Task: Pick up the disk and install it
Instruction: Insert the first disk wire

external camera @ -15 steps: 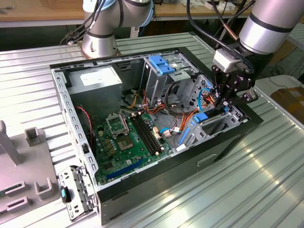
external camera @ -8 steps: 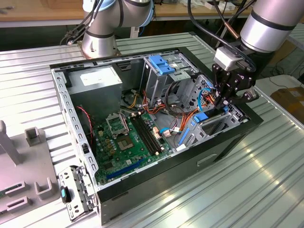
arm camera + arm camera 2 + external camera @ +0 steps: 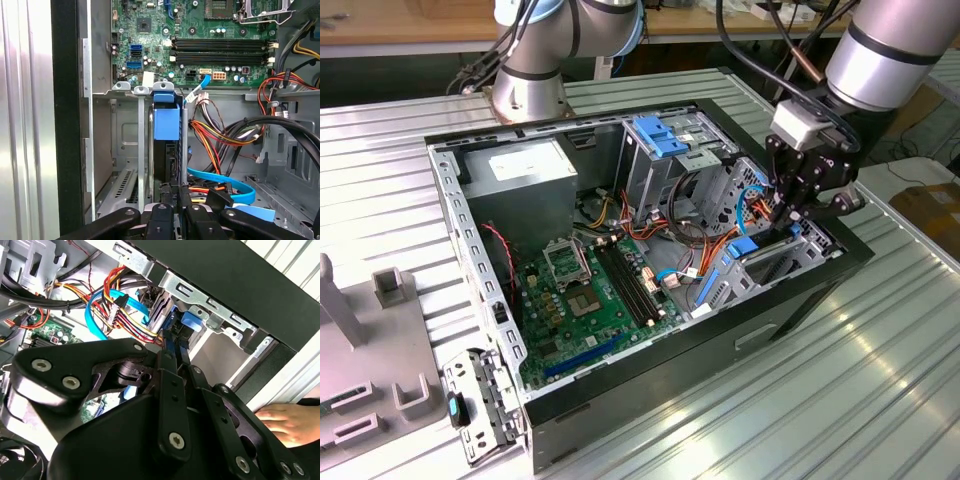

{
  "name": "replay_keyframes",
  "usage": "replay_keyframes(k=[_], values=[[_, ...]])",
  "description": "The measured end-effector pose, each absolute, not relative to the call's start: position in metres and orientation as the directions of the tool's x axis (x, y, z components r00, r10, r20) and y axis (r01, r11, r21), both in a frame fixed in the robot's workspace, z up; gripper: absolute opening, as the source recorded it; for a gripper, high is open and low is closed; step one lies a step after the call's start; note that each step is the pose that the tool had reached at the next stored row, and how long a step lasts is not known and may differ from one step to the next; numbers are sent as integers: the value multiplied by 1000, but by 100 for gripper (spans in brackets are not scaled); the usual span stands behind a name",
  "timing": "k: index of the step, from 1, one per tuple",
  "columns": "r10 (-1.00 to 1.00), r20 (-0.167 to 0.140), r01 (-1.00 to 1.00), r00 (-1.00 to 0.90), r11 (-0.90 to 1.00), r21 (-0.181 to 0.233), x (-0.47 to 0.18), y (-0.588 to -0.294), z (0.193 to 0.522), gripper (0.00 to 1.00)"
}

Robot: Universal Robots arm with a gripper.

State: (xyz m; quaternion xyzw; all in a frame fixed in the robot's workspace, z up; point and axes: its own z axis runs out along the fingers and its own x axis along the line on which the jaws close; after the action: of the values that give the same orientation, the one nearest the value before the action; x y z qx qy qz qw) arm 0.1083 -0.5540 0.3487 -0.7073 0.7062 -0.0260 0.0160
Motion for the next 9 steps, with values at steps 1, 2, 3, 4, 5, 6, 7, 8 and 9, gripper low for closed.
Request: replay_keyframes(k=[1,2,3,4,5,6,7,8,9], values=[[-1000,14,-998,1,-2,-59,108,-554,348,16],[-1000,14,-998,1,-2,-59,108,-554,347,16],[-1000,14,-998,1,-2,-59,108,-554,347,16],[-1000,13,-998,1,-2,-59,108,-554,346,16],[-1000,13,-998,1,-2,-59,108,-554,346,16],[-1000,13,-998,1,-2,-59,108,-554,346,16],[-1000,12,-998,1,-2,-59,108,-554,345,16],[-1000,12,-998,1,-2,-59,108,-554,345,16],[-1000,11,-998,1,-2,-59,108,-554,345,16]])
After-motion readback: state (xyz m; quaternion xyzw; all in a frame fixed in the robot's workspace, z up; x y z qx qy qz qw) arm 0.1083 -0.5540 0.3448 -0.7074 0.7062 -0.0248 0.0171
